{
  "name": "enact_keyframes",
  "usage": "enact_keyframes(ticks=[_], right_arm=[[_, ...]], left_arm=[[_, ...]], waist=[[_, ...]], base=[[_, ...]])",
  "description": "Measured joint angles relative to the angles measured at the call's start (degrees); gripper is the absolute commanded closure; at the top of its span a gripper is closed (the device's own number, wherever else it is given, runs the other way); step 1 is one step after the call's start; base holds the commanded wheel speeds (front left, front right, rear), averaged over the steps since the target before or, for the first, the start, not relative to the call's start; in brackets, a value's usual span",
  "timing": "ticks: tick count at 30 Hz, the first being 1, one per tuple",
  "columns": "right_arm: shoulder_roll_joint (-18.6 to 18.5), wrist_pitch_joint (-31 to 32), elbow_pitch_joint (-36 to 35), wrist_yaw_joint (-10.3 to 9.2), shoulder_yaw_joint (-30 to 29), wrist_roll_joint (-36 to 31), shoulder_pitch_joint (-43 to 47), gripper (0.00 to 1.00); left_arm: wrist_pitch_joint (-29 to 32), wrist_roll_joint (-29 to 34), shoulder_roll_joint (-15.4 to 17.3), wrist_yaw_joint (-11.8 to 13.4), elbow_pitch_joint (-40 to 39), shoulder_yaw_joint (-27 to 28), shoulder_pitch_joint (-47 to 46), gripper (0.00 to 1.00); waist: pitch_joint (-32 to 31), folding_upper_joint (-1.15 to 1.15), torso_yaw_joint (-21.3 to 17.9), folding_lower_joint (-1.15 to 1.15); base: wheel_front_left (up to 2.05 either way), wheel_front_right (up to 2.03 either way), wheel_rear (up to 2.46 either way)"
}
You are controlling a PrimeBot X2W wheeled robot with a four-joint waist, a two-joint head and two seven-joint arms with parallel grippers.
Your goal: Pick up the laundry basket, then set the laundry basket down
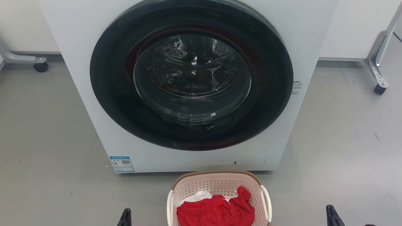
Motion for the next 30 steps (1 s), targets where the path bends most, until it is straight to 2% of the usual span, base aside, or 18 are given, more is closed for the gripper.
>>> enact_keyframes(ticks=[18, 30], right_arm=[[1.63, 3.88, 0.89, 2.54, -4.31, 13.55, -1.88, 1.00], [2.78, 6.61, 1.36, 4.48, -7.35, 23.34, -3.10, 1.00]], left_arm=[[4.10, -13.72, -0.45, -2.11, 0.47, 4.23, -1.26, 1.00], [6.90, -23.59, -1.01, -4.36, 0.75, 7.16, -2.33, 1.00]], waist=[[-0.15, 0.00, -0.01, 0.00], [-0.26, 0.00, -0.03, 0.00]], base=[[0.00, 0.00, 0.00], [0.00, 0.00, 0.00]])
